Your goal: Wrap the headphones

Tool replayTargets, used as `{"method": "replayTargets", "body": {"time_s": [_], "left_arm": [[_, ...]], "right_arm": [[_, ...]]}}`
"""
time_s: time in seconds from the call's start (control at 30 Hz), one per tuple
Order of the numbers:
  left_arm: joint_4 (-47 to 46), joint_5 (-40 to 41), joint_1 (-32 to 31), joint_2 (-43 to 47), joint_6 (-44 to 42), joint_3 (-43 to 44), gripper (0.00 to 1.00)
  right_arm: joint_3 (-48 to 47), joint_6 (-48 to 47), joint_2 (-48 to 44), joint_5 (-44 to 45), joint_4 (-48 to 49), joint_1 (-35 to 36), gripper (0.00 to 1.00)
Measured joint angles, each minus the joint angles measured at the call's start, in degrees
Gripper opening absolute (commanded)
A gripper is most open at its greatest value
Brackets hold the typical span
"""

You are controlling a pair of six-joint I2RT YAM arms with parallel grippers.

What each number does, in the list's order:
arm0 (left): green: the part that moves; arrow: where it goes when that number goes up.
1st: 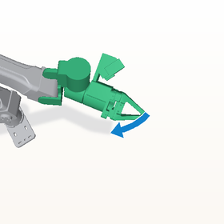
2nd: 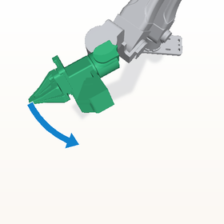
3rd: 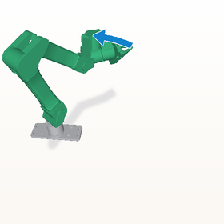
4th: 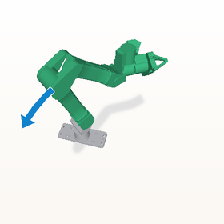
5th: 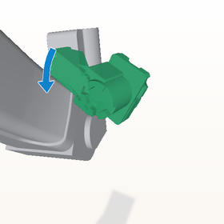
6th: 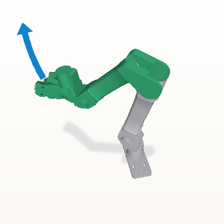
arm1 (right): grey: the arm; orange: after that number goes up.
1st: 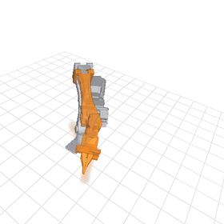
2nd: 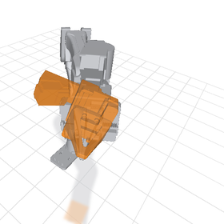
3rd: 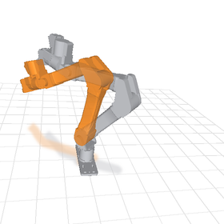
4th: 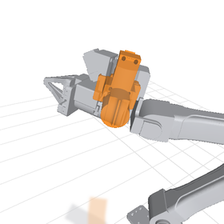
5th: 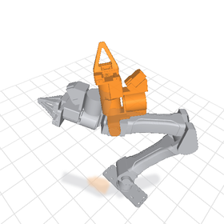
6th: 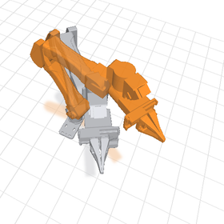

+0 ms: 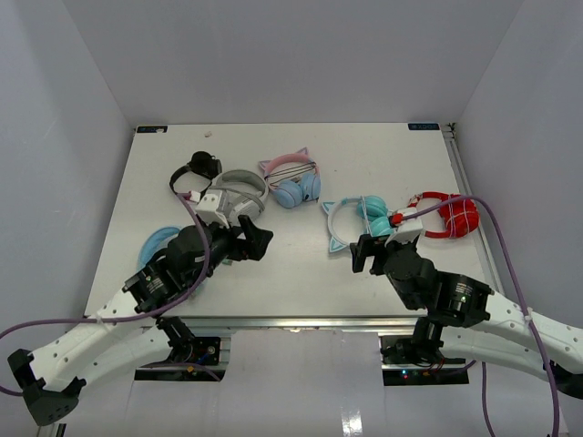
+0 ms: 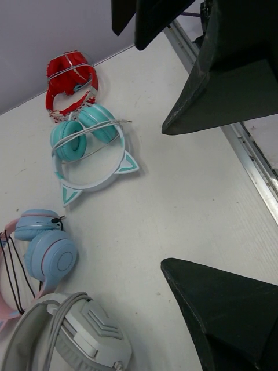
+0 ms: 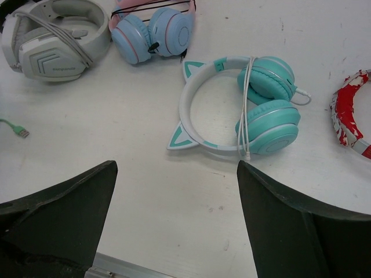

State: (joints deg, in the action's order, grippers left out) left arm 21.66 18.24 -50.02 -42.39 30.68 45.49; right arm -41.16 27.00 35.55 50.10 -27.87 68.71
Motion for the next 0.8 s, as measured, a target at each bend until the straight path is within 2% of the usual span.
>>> {"method": "replayTargets", "body": {"time_s": [0.17, 0.47, 0.8], "left_arm": [[-2.9, -0.91, -0.38, 5.29, 0.14, -6.14, 0.98], [-7.49, -1.28, -0.46, 3.27, -0.48, -10.32, 0.98], [-10.15, -2.47, -0.46, 3.37, -1.1, -11.22, 0.98]], "right_arm": [[1.0, 0.03, 0.54, 0.13, 1.45, -0.02, 0.9], [1.0, -0.04, 3.75, -0.08, 2.55, 0.0, 0.9], [1.0, -0.13, 4.19, -0.38, 2.67, 0.0, 0.9]]}}
